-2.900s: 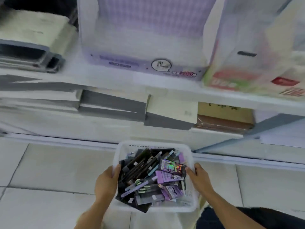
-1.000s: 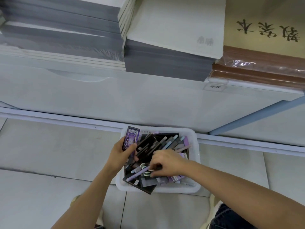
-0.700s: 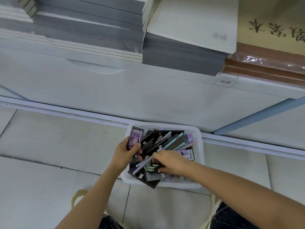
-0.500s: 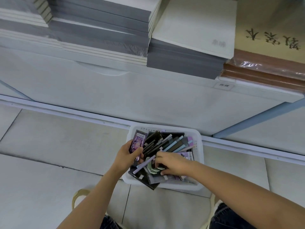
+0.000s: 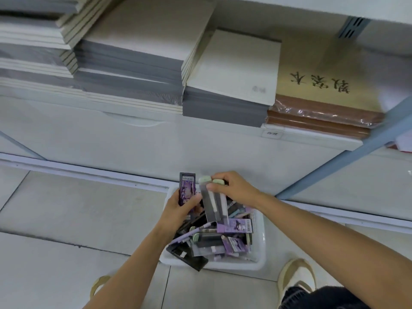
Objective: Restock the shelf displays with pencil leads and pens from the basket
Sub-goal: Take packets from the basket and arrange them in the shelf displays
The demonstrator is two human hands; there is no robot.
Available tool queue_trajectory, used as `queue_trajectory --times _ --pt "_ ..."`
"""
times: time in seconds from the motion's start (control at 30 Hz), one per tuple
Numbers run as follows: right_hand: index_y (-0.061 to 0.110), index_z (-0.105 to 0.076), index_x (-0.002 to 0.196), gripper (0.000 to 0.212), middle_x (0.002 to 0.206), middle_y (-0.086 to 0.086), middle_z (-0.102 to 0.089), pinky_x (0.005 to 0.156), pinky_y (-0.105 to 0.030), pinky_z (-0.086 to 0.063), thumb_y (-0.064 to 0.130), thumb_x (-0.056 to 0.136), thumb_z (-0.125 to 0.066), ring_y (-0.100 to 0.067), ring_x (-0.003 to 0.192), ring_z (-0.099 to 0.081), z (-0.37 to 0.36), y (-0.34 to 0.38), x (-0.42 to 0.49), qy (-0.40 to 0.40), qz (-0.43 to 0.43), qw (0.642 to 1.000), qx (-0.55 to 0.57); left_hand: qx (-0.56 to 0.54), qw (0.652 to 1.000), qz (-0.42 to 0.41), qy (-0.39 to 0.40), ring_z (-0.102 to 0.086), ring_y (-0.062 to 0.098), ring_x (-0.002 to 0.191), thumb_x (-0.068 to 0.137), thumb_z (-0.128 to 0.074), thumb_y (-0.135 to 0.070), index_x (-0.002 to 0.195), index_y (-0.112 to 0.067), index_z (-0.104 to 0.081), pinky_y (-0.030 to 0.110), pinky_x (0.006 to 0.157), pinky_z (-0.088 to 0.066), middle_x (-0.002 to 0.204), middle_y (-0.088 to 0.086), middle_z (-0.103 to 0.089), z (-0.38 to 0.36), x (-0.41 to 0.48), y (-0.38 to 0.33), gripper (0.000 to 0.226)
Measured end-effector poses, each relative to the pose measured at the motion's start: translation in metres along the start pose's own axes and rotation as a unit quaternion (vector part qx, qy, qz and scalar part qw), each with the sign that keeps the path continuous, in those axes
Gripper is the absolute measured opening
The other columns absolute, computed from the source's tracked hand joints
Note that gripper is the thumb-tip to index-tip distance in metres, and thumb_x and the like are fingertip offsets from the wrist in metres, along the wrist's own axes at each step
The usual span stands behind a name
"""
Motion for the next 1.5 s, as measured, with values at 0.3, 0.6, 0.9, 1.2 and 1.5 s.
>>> queue_trajectory --times 0.3,0.6,0.9,1.2,1.5 --pt "0.009 -0.067 0.112 0.022 0.079 -0.001 -0.059 0.053 -0.017 -0.042 0.014 0.091 -0.065 -0.004 0.063 -0.05 0.065 0.116 -0.032 -0.01 0.056 0.987 0.149 -0.092 0.986 -0.121 0.072 -0.069 0.022 0.1 0.075 -0.074 -0.014 0.126 -0.011 -0.057 0.028 0.082 -0.056 0.108 0.01 -0.073 -0.062 -0.018 -0.119 0.053" --pt "0.015 -0.063 0.092 0.029 0.077 0.002 -0.067 0.053 -0.025 -0.051 0.026 0.07 -0.079 -0.012 0.062 -0.06 0.136 0.22 -0.107 -0.106 0.181 0.966 0.153 -0.043 0.971 -0.196 0.133 -0.07 0.027 0.086 0.073 -0.071 -0.018 0.117 -0.014 -0.061 0.034 0.074 -0.059 0.1 0.012 -0.073 -0.1 -0.066 -0.239 0.045" --pt "0.013 -0.065 0.093 0.016 0.068 -0.001 -0.068 0.04 -0.018 -0.044 0.028 0.089 -0.066 -0.008 0.045 -0.052 0.246 0.304 -0.183 -0.345 0.327 0.87 0.136 -0.026 0.94 -0.322 0.109 -0.069 0.014 0.07 0.07 -0.071 -0.033 0.118 -0.014 -0.058 0.023 0.055 -0.052 0.087 0.004 -0.075 -0.139 -0.101 -0.361 0.053" --pt "0.001 -0.057 0.113 0.018 0.088 -0.014 -0.063 0.06 -0.027 -0.057 0.011 0.1 -0.05 -0.01 0.063 -0.059 0.35 0.344 -0.206 -0.445 0.285 0.846 -0.073 0.014 0.918 -0.389 0.077 -0.071 0.014 0.077 0.066 -0.075 -0.039 0.106 -0.02 -0.06 0.026 0.062 -0.055 0.088 0.003 -0.075 -0.152 -0.1 -0.429 0.048" --pt "0.01 -0.062 0.098 0.009 0.084 -0.005 -0.067 0.067 -0.034 -0.06 0.01 0.097 -0.053 -0.023 0.073 -0.069 0.341 0.365 -0.148 -0.36 0.196 0.874 -0.261 0.035 0.923 -0.378 0.062 -0.074 0.015 0.083 0.065 -0.08 -0.032 0.105 -0.024 -0.064 0.02 0.061 -0.056 0.092 0.001 -0.076 -0.153 -0.089 -0.442 0.043"
Point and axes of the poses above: each hand's wrist, its own x-axis towards the middle knuckle, its own z-axis out of the back of the hand, y = z × x, the point moved 7 cm from there along x, towards the middle knuckle
